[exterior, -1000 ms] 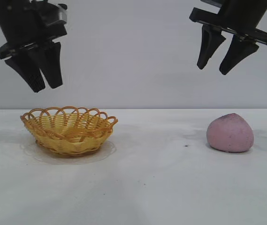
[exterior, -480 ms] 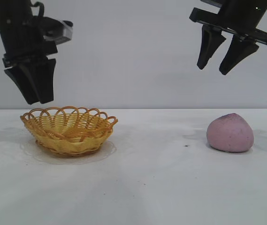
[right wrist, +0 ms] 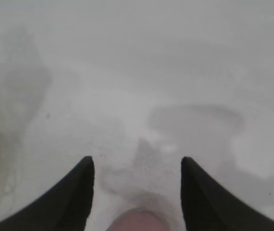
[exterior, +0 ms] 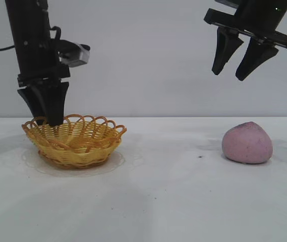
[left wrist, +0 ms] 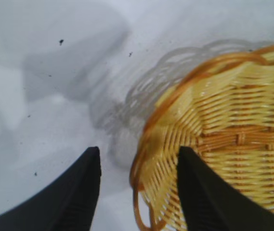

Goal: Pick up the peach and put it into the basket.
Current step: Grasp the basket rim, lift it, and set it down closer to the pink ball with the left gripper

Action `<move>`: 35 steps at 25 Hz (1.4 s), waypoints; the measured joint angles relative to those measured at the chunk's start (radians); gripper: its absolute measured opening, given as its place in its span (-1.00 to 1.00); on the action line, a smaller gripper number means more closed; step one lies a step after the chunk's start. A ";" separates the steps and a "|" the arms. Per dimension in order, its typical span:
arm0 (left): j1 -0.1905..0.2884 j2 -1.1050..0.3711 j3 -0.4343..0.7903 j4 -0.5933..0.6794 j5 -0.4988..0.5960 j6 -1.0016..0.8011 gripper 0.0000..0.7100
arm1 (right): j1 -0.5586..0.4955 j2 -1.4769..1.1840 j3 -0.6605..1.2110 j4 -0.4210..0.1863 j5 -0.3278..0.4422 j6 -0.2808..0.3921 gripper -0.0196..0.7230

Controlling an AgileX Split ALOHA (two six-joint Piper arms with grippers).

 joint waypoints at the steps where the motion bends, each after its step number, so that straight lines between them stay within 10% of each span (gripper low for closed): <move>1: -0.007 0.000 -0.003 0.011 0.013 -0.042 -0.80 | 0.000 0.000 0.000 0.000 0.000 0.000 -0.02; 19: 0.030 -0.128 -0.027 -0.160 0.056 -0.585 -1.00 | 0.000 0.000 0.000 -0.002 0.000 -0.002 -0.02; 35: 0.004 -0.363 0.589 -0.531 -0.376 -0.596 -1.00 | 0.000 0.000 0.000 -0.002 0.000 -0.004 -0.02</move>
